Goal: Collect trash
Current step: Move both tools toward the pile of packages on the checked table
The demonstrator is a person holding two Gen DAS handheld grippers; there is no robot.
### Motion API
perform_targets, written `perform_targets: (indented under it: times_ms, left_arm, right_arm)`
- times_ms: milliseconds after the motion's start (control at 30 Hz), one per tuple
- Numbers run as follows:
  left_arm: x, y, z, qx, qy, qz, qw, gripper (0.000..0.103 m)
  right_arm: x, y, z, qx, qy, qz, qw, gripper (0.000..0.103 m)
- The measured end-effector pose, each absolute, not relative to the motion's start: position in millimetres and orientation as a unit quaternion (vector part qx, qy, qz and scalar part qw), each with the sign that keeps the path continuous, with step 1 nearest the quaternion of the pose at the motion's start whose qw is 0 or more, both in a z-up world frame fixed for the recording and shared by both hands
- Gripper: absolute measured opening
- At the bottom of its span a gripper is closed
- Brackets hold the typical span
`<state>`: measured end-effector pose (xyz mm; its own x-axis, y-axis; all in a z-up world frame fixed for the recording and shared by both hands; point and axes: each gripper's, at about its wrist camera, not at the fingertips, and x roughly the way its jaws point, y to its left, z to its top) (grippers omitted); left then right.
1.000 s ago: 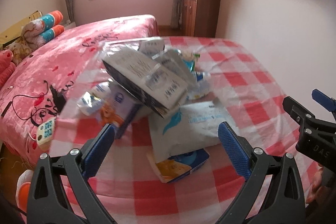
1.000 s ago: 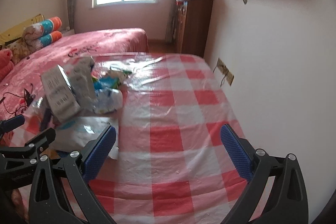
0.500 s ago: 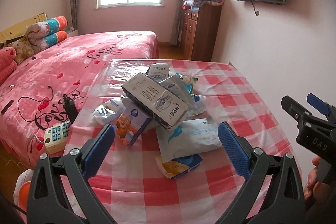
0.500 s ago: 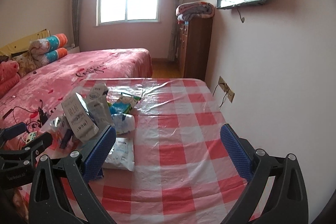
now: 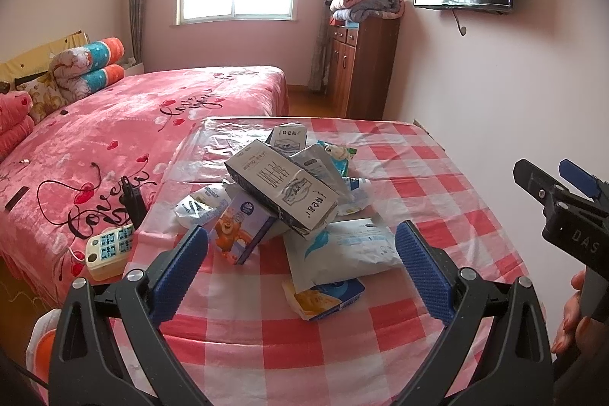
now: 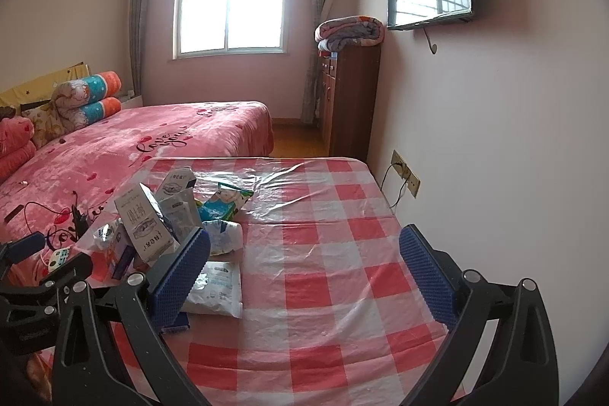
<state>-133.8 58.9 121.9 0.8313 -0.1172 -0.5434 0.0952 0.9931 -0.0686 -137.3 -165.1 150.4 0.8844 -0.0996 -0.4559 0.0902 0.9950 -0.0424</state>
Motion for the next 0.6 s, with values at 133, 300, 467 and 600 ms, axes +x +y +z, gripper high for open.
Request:
perform_targets:
  times_ms: [133,300,467,600]
  left_arm:
    - [-134.1,56.6,121.9,-0.015,0.284,-0.055,0.957,0.099]
    - [-133.0,54.3,117.6,-0.009,0.29,-0.058,0.955,0.099]
    - [-129.3,55.4,109.5,-0.006,0.305,-0.061,0.95,0.099]
    - [-124.4,59.9,98.9,-0.01,0.327,-0.058,0.943,0.099]
  right_arm:
    - [-136.2,-165.7,147.6,-0.013,0.239,-0.049,0.97,0.099]
    - [-134.1,-167.4,141.2,-0.011,0.244,-0.048,0.968,0.099]
    - [-129.0,-168.1,130.0,-0.013,0.256,-0.048,0.965,0.099]
    - [-122.8,-166.9,118.1,-0.017,0.267,-0.041,0.963,0.099]
